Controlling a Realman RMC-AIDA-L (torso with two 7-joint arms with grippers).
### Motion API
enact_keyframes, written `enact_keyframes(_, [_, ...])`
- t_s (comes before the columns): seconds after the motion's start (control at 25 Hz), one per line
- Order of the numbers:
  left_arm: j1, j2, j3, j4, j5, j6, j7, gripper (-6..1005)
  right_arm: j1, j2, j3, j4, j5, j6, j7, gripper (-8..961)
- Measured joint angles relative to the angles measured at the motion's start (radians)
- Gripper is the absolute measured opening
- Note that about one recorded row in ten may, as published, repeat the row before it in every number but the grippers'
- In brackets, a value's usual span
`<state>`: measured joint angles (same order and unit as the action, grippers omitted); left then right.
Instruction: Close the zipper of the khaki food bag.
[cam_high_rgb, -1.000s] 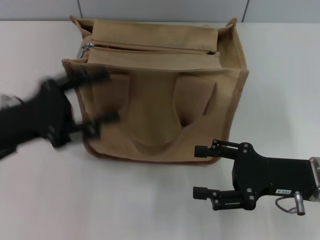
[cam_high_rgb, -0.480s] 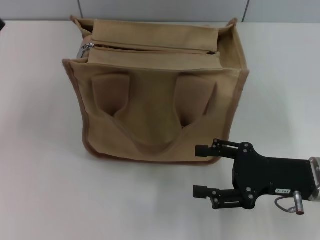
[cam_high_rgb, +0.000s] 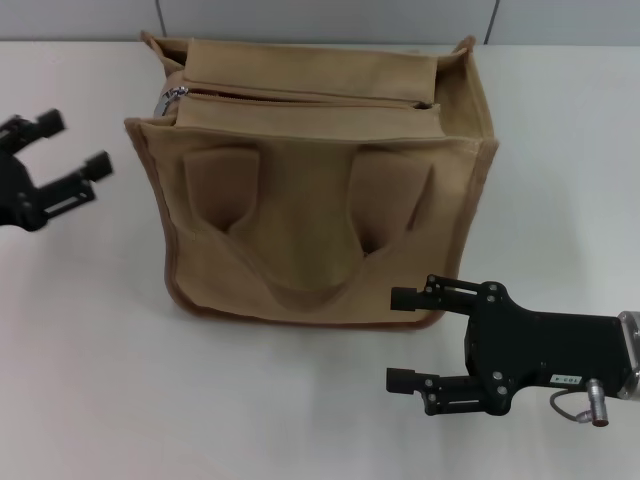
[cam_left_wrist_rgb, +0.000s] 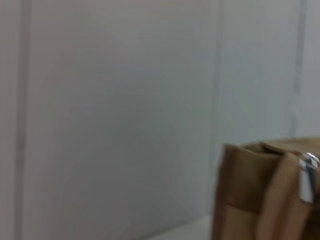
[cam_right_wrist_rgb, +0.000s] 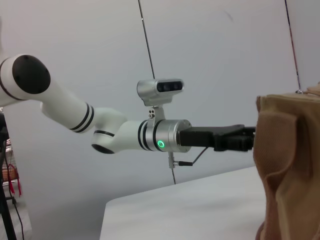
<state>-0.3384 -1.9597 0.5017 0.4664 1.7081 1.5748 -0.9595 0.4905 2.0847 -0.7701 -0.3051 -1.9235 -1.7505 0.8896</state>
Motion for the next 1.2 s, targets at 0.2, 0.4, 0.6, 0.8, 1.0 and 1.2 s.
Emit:
enact_keyframes(0.2, [-0.049,-0.015,0.001,0.007,0.083,-0.030,0.016,689,-0.005,0.000,0.000,0.000,0.000,0.000,0.001,817])
enact_keyframes(0.4, [-0.082,-0.025,0.018,0.007,0.087,-0.088,0.052,679,-0.010,0.000,0.000,0.001,0.000,0.000,0.001,817])
enact_keyframes(0.6, [-0.110,-0.029,0.011,0.008,0.080,-0.105,0.077,669,-0.010,0.000,0.000,0.001,0.000,0.000,0.003,817])
enact_keyframes(0.8, [-0.116,-0.034,-0.027,0.009,0.063,-0.096,0.101,659,-0.010,-0.002,0.000,0.000,0.000,0.000,0.006,817])
enact_keyframes(1.0, [-0.104,-0.023,-0.045,0.010,0.050,-0.063,0.102,650,-0.011,-0.002,0.000,0.000,0.000,0.000,0.006,817])
enact_keyframes(1.2, [-0.095,-0.010,-0.065,0.011,0.049,-0.024,0.104,640,-0.011,-0.002,0.000,0.000,0.000,0.008,0.005,817])
